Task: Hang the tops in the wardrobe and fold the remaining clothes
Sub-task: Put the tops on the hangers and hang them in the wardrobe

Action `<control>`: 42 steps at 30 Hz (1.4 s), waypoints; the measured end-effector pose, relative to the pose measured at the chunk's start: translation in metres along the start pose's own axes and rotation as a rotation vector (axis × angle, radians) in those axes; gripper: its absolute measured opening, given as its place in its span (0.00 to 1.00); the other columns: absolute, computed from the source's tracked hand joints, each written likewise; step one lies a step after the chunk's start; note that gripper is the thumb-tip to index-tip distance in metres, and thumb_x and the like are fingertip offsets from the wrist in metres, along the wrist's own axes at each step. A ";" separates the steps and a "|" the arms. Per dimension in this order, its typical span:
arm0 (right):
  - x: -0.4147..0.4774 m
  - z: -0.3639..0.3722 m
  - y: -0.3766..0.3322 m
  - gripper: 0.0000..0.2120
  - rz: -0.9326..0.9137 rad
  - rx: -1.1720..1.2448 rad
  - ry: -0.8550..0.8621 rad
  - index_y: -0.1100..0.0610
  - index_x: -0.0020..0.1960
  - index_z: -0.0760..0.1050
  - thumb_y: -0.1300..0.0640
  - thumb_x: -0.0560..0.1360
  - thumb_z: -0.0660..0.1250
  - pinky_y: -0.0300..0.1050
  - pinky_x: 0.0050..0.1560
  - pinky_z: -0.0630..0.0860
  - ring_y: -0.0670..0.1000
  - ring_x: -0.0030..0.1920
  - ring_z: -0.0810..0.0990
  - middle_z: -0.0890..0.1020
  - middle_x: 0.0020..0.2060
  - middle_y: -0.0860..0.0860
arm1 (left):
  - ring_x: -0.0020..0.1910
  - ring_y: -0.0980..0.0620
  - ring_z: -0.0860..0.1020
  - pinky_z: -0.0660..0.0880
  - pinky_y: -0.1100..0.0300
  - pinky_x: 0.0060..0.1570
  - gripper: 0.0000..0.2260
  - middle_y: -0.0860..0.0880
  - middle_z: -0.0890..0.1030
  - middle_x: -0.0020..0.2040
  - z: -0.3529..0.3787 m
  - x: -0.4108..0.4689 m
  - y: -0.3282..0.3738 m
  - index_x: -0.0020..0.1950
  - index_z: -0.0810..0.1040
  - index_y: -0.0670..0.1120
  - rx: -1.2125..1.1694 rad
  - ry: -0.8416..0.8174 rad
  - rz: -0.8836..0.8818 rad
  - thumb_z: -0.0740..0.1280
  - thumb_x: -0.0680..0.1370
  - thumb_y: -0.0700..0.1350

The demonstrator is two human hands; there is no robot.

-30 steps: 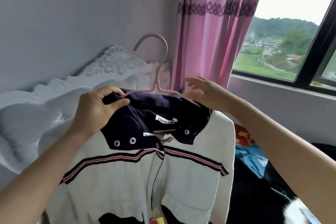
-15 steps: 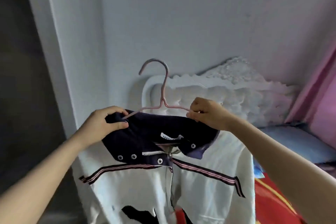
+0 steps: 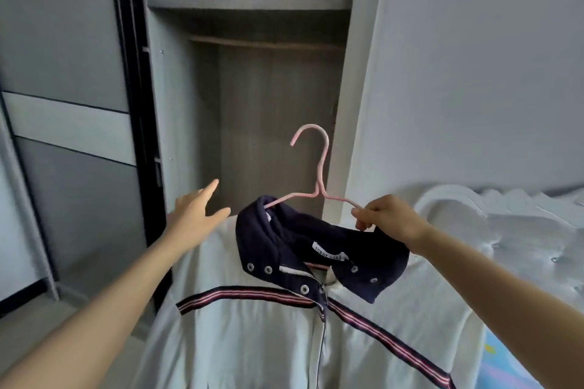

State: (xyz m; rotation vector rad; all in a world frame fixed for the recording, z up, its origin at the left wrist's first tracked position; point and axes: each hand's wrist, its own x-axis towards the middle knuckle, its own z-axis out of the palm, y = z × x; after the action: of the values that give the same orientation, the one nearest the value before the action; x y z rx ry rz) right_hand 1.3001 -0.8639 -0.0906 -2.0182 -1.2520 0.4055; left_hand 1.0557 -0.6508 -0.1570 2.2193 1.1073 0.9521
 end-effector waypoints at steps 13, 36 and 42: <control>0.144 0.117 -0.103 0.20 0.179 0.250 0.164 0.63 0.27 0.70 0.60 0.76 0.66 0.40 0.29 0.66 0.51 0.25 0.69 0.72 0.24 0.55 | 0.73 0.47 0.61 0.57 0.57 0.69 0.25 0.43 0.64 0.73 -0.102 0.061 -0.148 0.74 0.61 0.43 -0.144 0.054 -0.138 0.63 0.79 0.40; 0.519 0.165 -0.232 0.12 0.063 0.529 0.022 0.65 0.32 0.73 0.68 0.74 0.62 0.45 0.34 0.71 0.54 0.27 0.72 0.75 0.25 0.57 | 0.73 0.46 0.54 0.58 0.53 0.69 0.27 0.47 0.56 0.76 -0.145 0.423 -0.246 0.76 0.55 0.51 0.409 0.376 0.062 0.61 0.79 0.50; 0.581 0.171 -0.273 0.11 -0.154 0.418 0.153 0.66 0.34 0.74 0.65 0.75 0.64 0.49 0.40 0.70 0.56 0.33 0.74 0.75 0.32 0.59 | 0.72 0.36 0.56 0.60 0.36 0.64 0.27 0.37 0.58 0.75 -0.168 0.539 -0.250 0.73 0.66 0.45 0.455 0.638 0.280 0.69 0.74 0.42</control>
State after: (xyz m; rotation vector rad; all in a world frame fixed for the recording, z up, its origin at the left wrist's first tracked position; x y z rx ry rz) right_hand 1.3008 -0.2136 0.0445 -1.5595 -1.1130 0.3925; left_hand 1.0378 -0.0496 -0.0178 2.5507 1.4123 1.7622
